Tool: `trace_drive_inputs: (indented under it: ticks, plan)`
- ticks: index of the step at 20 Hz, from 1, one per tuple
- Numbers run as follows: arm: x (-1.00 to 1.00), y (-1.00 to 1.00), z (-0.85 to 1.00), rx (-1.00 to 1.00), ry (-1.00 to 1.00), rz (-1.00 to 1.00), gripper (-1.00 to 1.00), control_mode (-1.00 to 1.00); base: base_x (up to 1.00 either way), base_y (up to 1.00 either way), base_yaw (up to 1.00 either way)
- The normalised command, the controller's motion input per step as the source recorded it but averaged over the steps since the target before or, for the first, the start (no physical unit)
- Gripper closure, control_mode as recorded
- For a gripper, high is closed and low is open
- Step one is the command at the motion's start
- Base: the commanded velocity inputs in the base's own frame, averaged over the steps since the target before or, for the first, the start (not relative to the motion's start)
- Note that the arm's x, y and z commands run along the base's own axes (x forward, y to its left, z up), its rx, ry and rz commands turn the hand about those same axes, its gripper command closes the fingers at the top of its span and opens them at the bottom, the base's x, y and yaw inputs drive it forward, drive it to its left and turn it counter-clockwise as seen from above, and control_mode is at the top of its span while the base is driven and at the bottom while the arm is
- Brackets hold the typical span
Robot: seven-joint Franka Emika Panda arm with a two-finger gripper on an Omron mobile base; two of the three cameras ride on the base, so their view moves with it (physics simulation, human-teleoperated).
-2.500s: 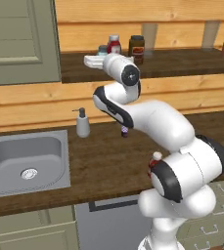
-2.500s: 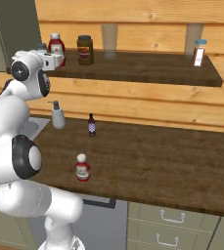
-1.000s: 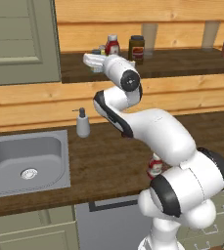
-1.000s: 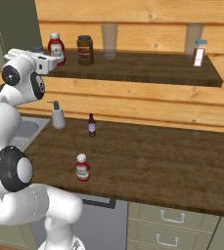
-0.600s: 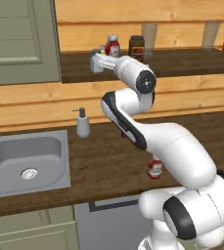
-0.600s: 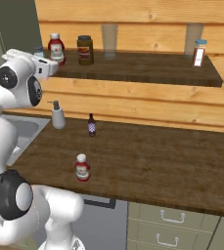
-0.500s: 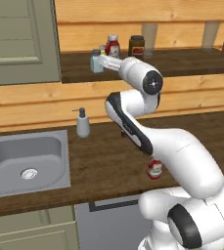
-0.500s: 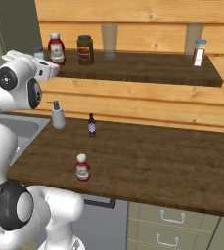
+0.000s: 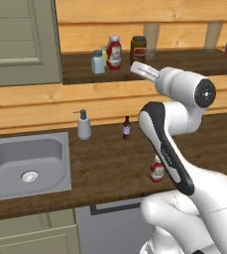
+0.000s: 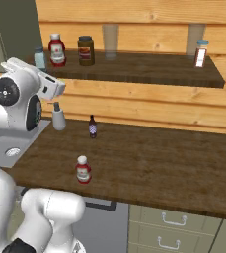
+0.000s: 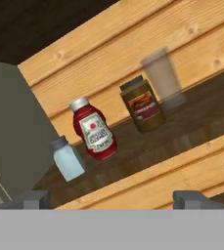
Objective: Put the shaker and condiment bottle from the counter next to their counterparts in the cabinet.
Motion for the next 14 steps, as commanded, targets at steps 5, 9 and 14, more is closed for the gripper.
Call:
trace_drive_inputs:
  ticks: [5,9,14]
  plan:
    - [-1.0,-0.7,0.0,0.03,0.0,0.01,-1.0,-1.0,0.0,0.0,0.0]
    - [-1.0,-0.56,-0.1,0.0,-0.06,0.03,-1.0,-1.0,0.0,0.0,0.0]
    - [-0.99,-0.5,-0.49,0.0,-0.11,0.07,-1.0,-1.0,0.0,0.0,0.0]
